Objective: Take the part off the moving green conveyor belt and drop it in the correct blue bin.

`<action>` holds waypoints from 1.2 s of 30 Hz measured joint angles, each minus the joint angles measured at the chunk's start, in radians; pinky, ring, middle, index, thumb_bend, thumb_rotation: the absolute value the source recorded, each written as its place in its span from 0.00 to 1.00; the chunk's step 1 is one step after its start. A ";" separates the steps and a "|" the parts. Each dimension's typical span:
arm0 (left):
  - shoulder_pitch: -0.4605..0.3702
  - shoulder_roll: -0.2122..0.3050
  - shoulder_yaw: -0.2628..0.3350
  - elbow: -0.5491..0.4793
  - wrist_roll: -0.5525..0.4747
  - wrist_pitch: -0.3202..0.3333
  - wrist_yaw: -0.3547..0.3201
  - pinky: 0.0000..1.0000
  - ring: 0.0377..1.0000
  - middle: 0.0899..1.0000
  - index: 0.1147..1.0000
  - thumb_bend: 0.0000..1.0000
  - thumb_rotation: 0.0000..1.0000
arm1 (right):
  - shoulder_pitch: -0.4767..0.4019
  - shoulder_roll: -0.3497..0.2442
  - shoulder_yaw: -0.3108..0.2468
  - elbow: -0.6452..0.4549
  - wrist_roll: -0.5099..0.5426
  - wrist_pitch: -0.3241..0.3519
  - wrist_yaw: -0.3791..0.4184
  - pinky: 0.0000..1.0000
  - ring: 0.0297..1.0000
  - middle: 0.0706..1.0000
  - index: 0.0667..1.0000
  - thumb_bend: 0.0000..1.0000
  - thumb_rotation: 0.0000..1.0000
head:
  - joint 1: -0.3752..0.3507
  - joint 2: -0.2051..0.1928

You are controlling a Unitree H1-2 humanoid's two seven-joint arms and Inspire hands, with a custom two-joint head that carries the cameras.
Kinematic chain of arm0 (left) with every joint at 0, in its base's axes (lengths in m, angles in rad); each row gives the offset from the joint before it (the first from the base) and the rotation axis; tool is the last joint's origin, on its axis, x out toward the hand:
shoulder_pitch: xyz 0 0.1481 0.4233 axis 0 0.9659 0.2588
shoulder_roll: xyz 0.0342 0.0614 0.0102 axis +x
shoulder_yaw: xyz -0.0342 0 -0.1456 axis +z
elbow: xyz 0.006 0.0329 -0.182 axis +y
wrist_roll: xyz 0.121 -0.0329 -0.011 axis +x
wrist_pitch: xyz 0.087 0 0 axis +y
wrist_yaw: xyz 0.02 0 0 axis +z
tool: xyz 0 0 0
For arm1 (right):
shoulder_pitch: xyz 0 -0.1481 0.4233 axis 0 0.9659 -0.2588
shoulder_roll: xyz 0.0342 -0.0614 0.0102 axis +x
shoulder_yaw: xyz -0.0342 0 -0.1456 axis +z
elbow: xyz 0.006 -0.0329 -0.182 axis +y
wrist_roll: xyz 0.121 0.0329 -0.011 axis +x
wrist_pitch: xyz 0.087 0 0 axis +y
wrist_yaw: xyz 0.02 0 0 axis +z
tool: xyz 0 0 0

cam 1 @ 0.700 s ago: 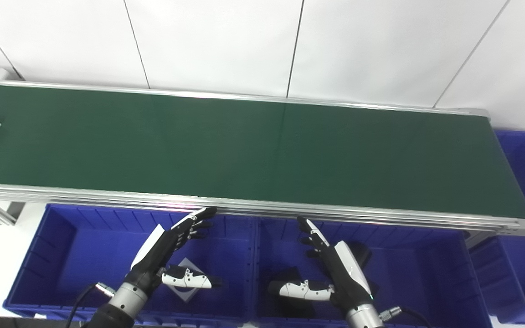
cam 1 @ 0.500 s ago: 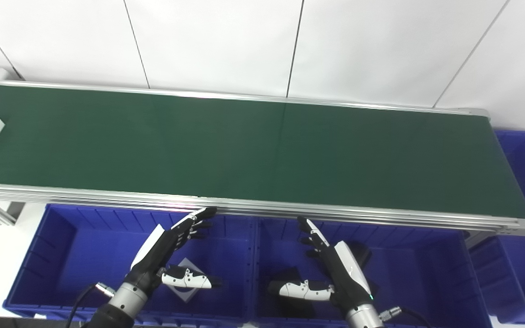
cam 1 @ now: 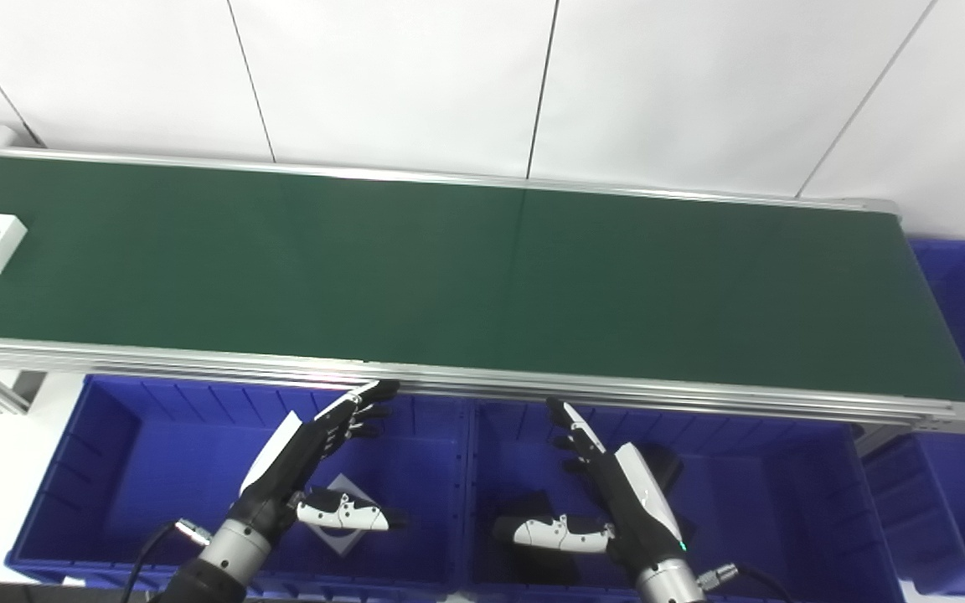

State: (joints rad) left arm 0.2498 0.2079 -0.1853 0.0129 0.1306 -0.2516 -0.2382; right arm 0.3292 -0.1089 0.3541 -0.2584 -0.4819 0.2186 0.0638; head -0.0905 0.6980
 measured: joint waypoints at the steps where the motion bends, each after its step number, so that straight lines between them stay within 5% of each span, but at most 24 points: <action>1: 0.000 -0.003 -0.002 0.000 0.000 -0.001 0.000 0.79 0.84 0.87 0.85 0.81 0.12 | 0.001 -0.005 -0.002 0.000 0.005 -0.002 0.000 0.82 0.89 0.94 0.97 0.80 0.30 | 0.011 -0.003; 3: 0.001 -0.010 -0.007 0.005 0.012 -0.007 0.004 0.78 0.84 0.87 0.85 0.82 0.14 | 0.006 -0.017 -0.008 0.002 0.015 -0.023 0.000 0.82 0.89 0.94 0.97 0.80 0.29 | 0.136 -0.056; 5: 0.001 -0.019 -0.016 0.022 0.025 -0.018 0.014 0.78 0.84 0.87 0.84 0.83 0.16 | 0.012 -0.032 -0.015 0.006 0.021 -0.046 -0.001 0.83 0.89 0.94 0.96 0.80 0.29 | 0.143 -0.060; 7: 0.001 -0.030 -0.020 0.041 0.039 -0.025 0.020 0.79 0.85 0.87 0.84 0.84 0.14 | 0.017 -0.043 -0.025 0.016 0.027 -0.066 -0.004 0.82 0.89 0.94 0.96 0.79 0.26 | 0.230 -0.107; 12: 0.001 -0.051 -0.031 0.071 0.041 -0.045 0.023 0.79 0.85 0.87 0.82 0.88 0.13 | 0.025 -0.064 -0.042 0.043 0.040 -0.108 -0.010 0.83 0.89 0.94 0.97 0.78 0.15 | 0.276 -0.146; 36: -0.027 -0.068 -0.040 0.198 0.075 -0.122 0.057 0.73 0.79 0.82 0.78 0.94 0.04 | 0.017 -0.063 -0.075 0.194 0.072 -0.242 -0.058 0.79 0.88 0.93 0.96 0.83 0.00 | 0.383 -0.331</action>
State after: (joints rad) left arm 0.2230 0.1397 -0.2254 0.2111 0.2053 -0.3734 -0.1813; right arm 0.3462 -0.1718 0.2796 -0.0642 -0.4097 -0.0233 0.0060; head 0.2930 0.3667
